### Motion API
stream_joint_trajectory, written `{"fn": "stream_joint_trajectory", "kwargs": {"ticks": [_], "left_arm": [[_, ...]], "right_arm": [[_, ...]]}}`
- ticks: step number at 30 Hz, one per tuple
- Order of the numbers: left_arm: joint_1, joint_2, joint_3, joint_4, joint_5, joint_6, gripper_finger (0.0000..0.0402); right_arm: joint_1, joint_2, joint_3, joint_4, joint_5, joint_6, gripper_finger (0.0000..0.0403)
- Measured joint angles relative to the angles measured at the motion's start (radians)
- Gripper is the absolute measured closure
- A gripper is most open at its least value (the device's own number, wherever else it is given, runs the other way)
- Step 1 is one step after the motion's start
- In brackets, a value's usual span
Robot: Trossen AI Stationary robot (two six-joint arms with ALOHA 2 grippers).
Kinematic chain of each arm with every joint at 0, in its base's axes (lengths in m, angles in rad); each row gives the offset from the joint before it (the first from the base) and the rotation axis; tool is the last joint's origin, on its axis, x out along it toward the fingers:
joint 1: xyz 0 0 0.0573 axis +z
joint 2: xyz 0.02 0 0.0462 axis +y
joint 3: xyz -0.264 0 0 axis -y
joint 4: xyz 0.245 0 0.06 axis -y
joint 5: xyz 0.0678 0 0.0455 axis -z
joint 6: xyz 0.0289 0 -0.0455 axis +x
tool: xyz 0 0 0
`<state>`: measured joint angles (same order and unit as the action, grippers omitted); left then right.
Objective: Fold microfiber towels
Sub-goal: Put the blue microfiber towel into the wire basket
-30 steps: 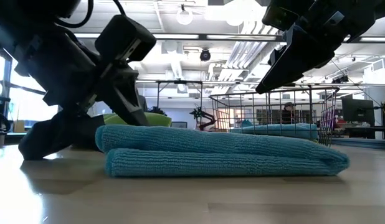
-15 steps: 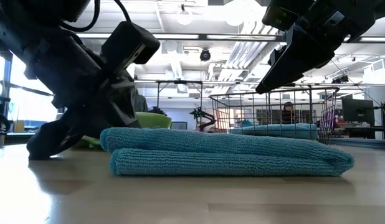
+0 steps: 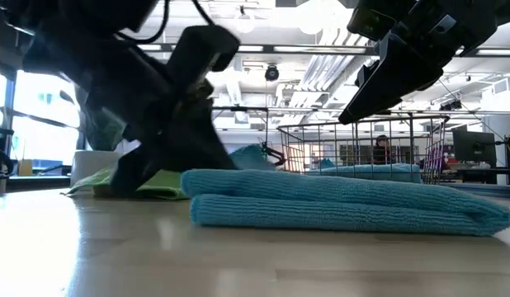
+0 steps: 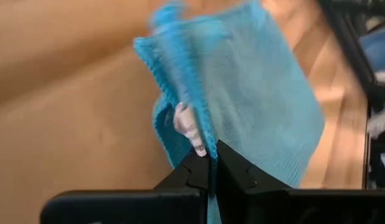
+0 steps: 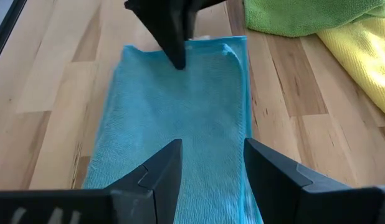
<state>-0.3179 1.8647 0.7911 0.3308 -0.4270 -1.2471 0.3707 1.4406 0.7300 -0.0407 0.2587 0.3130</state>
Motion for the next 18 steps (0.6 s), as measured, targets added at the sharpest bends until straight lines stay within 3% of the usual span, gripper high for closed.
{"fn": "stream_joint_trajectory", "kwargs": {"ticks": [10,18], "left_arm": [[0.035,-0.002,0.051,0.017,0.11,0.156,0.04],[0.047,-0.003,0.054,-0.019,0.179,0.188,0.04]], "right_arm": [[0.0,0.0,0.0,0.001,0.0,0.0,0.0237],[0.0,0.0,0.0,0.004,0.0,0.002,0.0237]]}}
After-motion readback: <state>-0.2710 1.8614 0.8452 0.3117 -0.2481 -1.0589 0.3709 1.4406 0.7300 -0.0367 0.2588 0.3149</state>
